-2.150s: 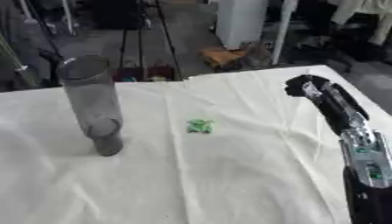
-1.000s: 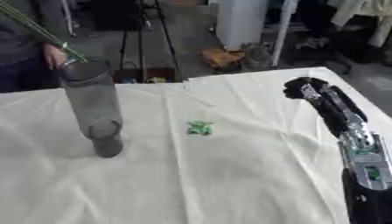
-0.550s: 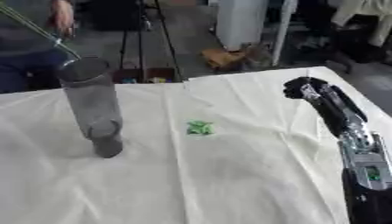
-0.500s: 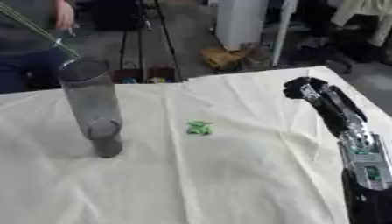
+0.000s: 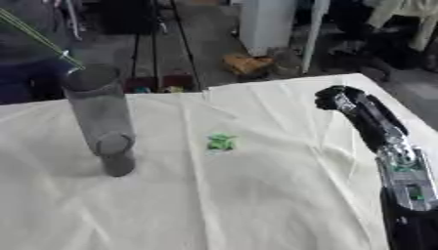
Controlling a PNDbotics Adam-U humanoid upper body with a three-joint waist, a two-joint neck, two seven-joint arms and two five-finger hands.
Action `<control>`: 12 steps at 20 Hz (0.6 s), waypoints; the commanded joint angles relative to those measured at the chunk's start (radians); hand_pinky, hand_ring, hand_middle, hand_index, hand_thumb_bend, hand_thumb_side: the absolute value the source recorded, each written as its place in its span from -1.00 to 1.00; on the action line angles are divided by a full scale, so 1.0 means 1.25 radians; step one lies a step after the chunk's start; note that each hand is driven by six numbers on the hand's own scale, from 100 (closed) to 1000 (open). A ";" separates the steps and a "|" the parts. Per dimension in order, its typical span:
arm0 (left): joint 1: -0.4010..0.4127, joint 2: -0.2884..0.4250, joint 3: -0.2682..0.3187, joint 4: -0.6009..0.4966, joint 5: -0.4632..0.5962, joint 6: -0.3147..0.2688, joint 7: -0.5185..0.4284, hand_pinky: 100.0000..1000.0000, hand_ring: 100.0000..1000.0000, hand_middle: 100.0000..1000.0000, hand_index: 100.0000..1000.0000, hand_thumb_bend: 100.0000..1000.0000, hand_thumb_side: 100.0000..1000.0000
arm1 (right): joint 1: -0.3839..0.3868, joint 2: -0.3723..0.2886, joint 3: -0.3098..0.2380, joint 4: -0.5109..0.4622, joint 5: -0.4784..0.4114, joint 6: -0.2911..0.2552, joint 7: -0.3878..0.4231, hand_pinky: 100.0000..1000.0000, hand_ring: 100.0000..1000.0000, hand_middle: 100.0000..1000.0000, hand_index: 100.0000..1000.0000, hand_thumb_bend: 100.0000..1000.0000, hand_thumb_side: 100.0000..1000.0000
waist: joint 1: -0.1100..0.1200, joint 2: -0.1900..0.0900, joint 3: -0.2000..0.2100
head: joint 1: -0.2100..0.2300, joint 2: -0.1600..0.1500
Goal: Arrange flowers into the vase.
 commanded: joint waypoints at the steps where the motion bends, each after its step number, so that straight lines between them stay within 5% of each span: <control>1: -0.020 0.012 -0.004 0.004 -0.020 -0.002 -0.010 -1.00 -1.00 -1.00 -1.00 0.86 0.15 | -0.012 -0.012 -0.002 -0.018 0.005 -0.001 0.003 0.54 0.44 -0.05 0.36 -1.00 0.60 | 0.002 -0.008 -0.002 | 0.000 -0.005; 12: -0.032 0.007 -0.030 0.038 -0.104 -0.016 -0.035 -1.00 -1.00 -1.00 -1.00 0.84 0.14 | -0.014 -0.013 0.000 -0.020 0.004 0.000 0.008 0.54 0.44 -0.05 0.36 -1.00 0.60 | 0.010 -0.001 -0.013 | 0.000 -0.010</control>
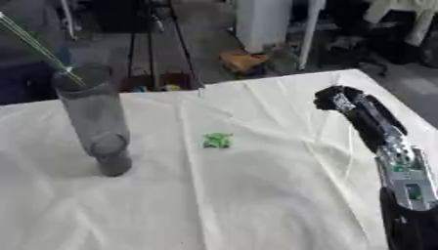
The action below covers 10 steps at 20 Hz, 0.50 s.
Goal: Arrange flowers into the vase.
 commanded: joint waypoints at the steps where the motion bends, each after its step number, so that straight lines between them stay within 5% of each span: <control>1: -0.024 0.006 -0.002 0.005 -0.025 -0.003 -0.005 -1.00 -1.00 -1.00 -1.00 0.84 0.15 | -0.015 -0.013 0.001 -0.020 0.004 -0.002 0.003 0.54 0.44 -0.05 0.36 -1.00 0.60 | 0.000 -0.006 -0.003 | 0.001 -0.010; 10: -0.024 -0.007 -0.014 0.045 -0.063 0.001 -0.023 -1.00 -1.00 -1.00 -1.00 0.81 0.19 | -0.017 -0.011 0.001 -0.022 0.004 -0.001 0.006 0.54 0.44 -0.05 0.36 -1.00 0.60 | 0.002 -0.004 -0.007 | -0.001 -0.013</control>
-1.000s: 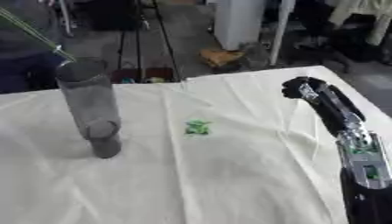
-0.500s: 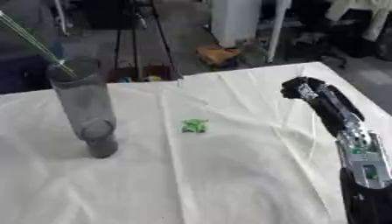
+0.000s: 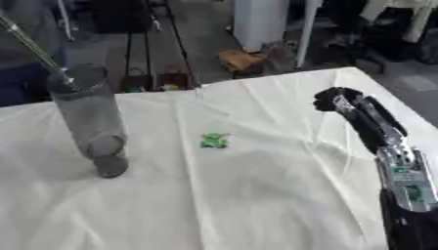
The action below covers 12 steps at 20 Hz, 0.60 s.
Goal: Arrange flowers into the vase.
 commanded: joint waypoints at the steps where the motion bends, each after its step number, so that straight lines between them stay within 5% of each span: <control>1: -0.022 0.007 -0.002 0.006 -0.014 0.000 -0.009 -1.00 -1.00 -1.00 -1.00 0.81 0.20 | -0.016 -0.011 0.001 -0.022 0.004 -0.001 0.003 0.54 0.44 -0.05 0.36 -1.00 0.60 | -0.001 -0.008 -0.002 | -0.002 -0.007; 12: -0.016 -0.005 -0.011 0.028 -0.030 -0.001 -0.022 -1.00 -1.00 -1.00 -1.00 0.82 0.26 | -0.017 -0.010 0.001 -0.021 0.004 -0.001 0.005 0.54 0.44 -0.05 0.36 -1.00 0.60 | -0.002 -0.007 -0.002 | -0.003 -0.009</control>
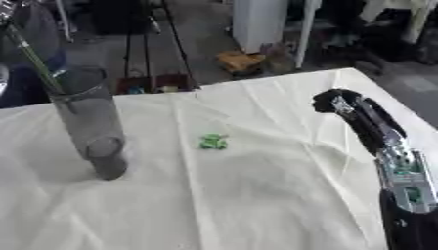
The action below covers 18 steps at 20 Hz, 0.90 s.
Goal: Arrange flowers into the vase.
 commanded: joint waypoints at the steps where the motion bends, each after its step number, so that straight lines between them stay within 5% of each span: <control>1: -0.016 0.007 -0.001 -0.003 -0.006 -0.003 -0.004 -1.00 -1.00 -1.00 -0.98 0.83 0.26 | -0.017 -0.009 0.001 -0.018 0.004 -0.002 0.002 0.54 0.44 -0.05 0.36 -1.00 0.60 | -0.003 -0.007 -0.001 | -0.003 -0.009; 18: -0.008 -0.001 -0.005 0.016 -0.078 0.008 0.013 -0.94 -1.00 -1.00 -0.66 0.83 0.29 | -0.024 -0.008 0.000 -0.013 0.005 -0.006 0.002 0.54 0.44 -0.05 0.35 -1.00 0.60 | -0.010 -0.001 0.001 | -0.005 -0.011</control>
